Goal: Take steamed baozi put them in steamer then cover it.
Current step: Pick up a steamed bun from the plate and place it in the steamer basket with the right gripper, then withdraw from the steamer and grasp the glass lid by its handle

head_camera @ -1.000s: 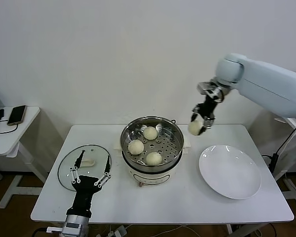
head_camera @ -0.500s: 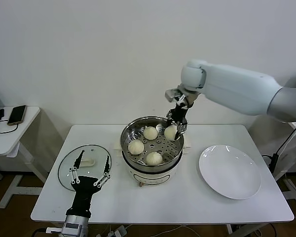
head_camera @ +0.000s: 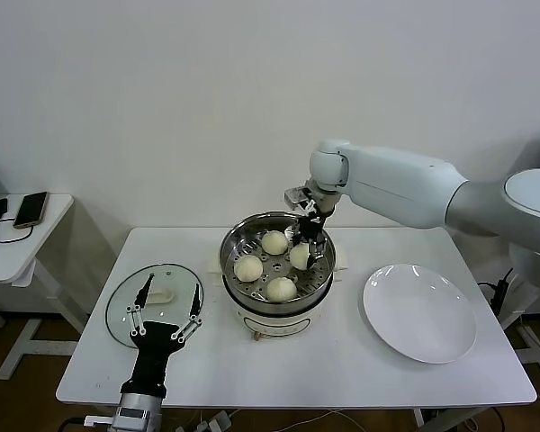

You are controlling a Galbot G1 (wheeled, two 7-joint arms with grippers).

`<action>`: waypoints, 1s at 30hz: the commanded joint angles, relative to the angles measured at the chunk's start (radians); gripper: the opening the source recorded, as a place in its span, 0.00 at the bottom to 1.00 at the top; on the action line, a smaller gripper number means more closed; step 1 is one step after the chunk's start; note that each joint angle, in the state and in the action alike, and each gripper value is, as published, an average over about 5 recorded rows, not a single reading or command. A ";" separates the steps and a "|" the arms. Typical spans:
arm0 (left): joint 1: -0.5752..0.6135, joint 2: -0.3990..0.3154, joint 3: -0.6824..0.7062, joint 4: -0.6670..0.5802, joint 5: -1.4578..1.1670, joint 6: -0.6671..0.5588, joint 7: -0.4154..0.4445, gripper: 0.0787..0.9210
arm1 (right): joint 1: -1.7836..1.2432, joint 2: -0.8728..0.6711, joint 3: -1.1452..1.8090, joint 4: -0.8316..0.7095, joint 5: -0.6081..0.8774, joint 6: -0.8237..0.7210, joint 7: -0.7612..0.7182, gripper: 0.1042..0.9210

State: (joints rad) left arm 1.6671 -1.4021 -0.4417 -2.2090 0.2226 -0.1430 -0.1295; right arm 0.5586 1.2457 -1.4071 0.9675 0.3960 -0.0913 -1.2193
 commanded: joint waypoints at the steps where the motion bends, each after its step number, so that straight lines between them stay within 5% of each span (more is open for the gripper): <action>1: 0.002 0.000 -0.001 -0.002 -0.001 -0.001 -0.001 0.88 | -0.027 0.023 -0.004 -0.035 -0.018 0.000 0.012 0.70; 17: 0.000 -0.002 -0.006 -0.003 0.000 0.000 -0.003 0.88 | -0.025 0.003 0.004 -0.013 -0.039 -0.001 0.000 0.81; 30: -0.008 0.003 -0.022 0.004 0.026 0.005 -0.014 0.88 | -0.009 -0.121 0.293 0.078 0.107 0.085 0.133 0.88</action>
State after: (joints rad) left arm 1.6607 -1.4017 -0.4591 -2.2083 0.2322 -0.1399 -0.1377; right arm 0.5380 1.2077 -1.3211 0.9949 0.4095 -0.0829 -1.1847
